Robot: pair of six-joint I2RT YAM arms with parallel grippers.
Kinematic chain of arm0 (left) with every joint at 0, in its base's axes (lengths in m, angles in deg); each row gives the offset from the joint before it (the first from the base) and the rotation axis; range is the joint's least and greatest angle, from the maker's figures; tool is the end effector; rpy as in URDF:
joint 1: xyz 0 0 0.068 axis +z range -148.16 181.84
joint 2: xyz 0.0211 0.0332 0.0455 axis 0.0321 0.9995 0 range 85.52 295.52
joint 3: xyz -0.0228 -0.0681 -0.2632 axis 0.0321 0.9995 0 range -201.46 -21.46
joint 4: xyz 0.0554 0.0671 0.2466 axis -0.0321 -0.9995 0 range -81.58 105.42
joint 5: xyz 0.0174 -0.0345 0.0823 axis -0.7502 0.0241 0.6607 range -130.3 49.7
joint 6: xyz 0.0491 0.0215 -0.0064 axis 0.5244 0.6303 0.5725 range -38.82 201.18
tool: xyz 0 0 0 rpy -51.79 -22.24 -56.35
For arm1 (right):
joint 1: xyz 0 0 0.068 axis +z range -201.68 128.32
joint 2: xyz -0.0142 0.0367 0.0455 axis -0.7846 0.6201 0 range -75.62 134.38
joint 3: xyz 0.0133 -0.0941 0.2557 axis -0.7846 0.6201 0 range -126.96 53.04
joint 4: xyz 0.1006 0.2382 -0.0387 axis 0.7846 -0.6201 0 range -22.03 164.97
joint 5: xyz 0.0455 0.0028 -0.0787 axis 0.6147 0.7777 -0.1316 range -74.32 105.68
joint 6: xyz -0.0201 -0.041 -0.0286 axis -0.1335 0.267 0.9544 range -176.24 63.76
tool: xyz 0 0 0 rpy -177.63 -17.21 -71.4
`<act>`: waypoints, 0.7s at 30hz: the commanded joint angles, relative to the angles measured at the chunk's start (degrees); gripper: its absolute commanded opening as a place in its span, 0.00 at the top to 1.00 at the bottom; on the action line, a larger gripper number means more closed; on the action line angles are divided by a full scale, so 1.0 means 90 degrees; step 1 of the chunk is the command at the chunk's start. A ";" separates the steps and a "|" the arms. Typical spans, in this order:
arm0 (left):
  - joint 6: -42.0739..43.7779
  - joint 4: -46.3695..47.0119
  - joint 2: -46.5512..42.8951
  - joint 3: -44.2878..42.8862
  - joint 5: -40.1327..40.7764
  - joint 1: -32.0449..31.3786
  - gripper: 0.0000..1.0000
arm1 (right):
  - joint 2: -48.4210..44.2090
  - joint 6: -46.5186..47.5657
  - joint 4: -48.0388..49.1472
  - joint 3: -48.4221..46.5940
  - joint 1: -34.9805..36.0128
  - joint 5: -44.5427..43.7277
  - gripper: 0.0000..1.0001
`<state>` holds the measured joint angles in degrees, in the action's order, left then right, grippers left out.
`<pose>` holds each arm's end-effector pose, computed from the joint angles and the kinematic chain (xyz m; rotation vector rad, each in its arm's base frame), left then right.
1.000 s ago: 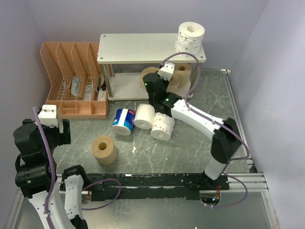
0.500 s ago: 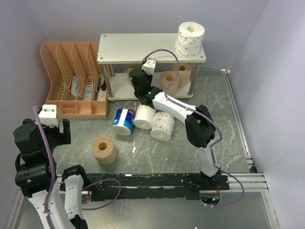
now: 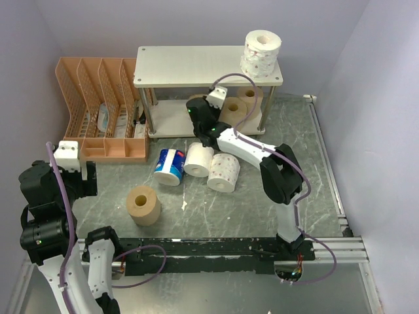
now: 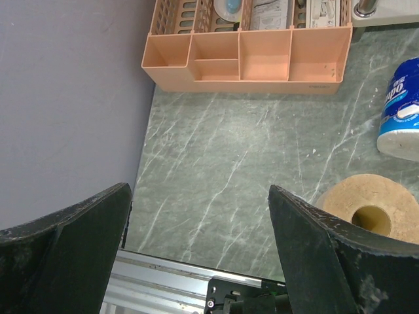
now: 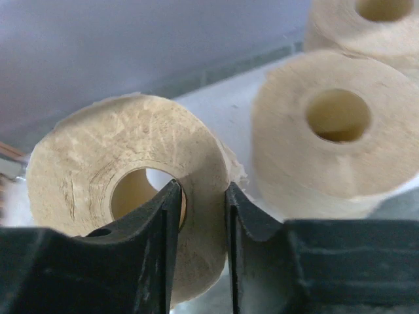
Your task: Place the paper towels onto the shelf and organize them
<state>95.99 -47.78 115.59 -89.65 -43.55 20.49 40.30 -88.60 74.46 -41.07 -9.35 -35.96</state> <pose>0.0447 0.0130 0.3978 -0.0313 2.0215 0.3152 0.3692 0.2985 0.2791 0.4065 1.7627 0.0378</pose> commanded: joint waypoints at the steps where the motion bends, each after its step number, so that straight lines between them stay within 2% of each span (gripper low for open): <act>1: 0.0027 0.0214 0.0065 -0.0007 -0.0066 0.0060 0.02 | -0.0393 -0.0298 -0.0236 0.0607 -0.0204 -0.0119 0.57; 6: -0.0005 0.0202 0.0095 -0.0039 -0.0077 0.0063 0.02 | -0.0570 -0.0328 -0.0113 0.0923 -0.0202 -0.0238 0.18; 7: -0.0005 0.0205 0.0097 -0.0041 -0.0071 0.0064 0.02 | -0.0607 -0.0279 -0.0030 0.0978 -0.0199 -0.0245 0.06; 8: -0.0011 0.0206 0.0097 -0.0041 -0.0069 0.0066 0.02 | -0.0662 -0.0196 0.0073 0.1049 -0.0201 -0.0240 0.01; 10: -0.0014 0.0198 0.0087 -0.0043 -0.0050 0.0064 0.02 | -0.0914 -0.0052 0.0313 0.1236 -0.0154 -0.0310 0.00; 12: -0.0014 0.0177 0.0087 -0.0051 -0.0040 0.0061 0.02 | -0.1342 0.0520 0.0756 0.1446 0.0114 -0.0545 0.00; 16: -0.0005 0.0127 0.0130 -0.0080 -0.0052 0.0060 0.02 | -0.2161 0.2457 0.1249 0.1408 0.1751 -0.1319 0.00; 19: -0.0005 0.0085 0.0172 -0.0123 -0.0060 0.0058 0.02 | -0.2603 0.2544 0.0604 0.1556 0.2933 -0.1314 0.00; 21: -0.0032 0.0032 0.0228 -0.0204 -0.0024 0.0065 0.02 | -0.2722 0.2510 -0.0086 0.1765 0.3394 -0.0802 0.00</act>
<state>95.97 -47.63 116.55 -89.67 -43.57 20.49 19.88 -71.74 80.30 -27.43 12.72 -44.20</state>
